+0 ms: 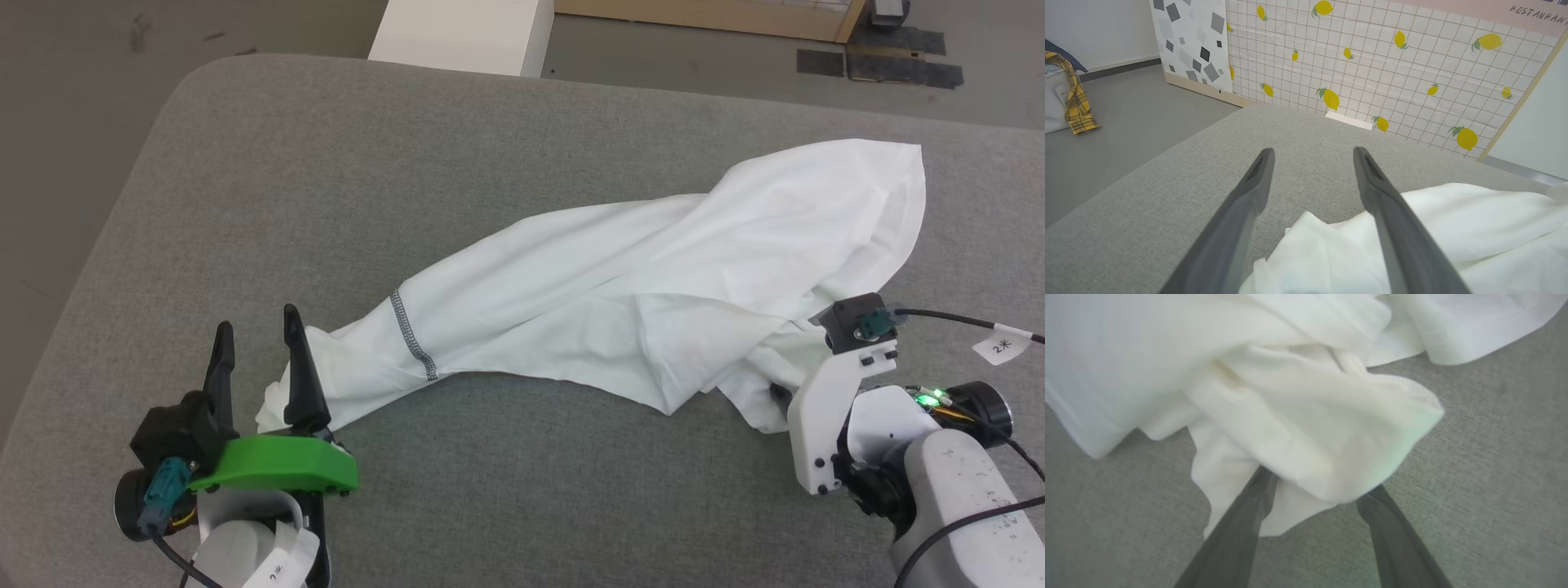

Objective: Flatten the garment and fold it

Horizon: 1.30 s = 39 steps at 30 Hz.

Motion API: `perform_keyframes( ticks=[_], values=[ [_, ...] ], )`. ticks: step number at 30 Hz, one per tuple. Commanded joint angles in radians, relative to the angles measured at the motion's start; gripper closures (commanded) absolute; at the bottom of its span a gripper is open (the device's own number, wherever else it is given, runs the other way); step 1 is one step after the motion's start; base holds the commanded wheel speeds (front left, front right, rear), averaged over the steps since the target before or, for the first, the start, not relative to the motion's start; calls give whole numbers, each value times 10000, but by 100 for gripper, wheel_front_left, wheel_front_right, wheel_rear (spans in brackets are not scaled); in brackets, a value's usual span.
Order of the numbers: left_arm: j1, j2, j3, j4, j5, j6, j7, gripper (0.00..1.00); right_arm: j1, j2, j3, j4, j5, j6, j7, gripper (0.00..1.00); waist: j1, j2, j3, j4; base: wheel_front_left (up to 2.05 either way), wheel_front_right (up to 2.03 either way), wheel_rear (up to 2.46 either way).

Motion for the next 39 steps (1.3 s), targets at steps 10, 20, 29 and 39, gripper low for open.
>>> perform_keyframes(
  ticks=[10,20,29,39],
  values=[
    [-132,-168,224,138,208,-352,-73,0,1380,-1125,-3092,-1608,1103,-13,-329,100,0,93,-509,-424,0,0,0],
    [-150,-220,272,405,254,-574,-73,0,1961,-858,-6501,-1007,188,-13,-471,0,0,93,-583,-820,0,0,0],
    [-103,-175,250,611,281,-671,-74,0,2735,134,-5670,-2983,423,-13,-1467,0,0,93,-935,-963,0,0,0],
    [-129,-179,124,773,224,-755,-74,0,4023,180,-2032,-4504,458,-13,-435,0,0,93,-972,-1168,0,0,0]
  ],
)
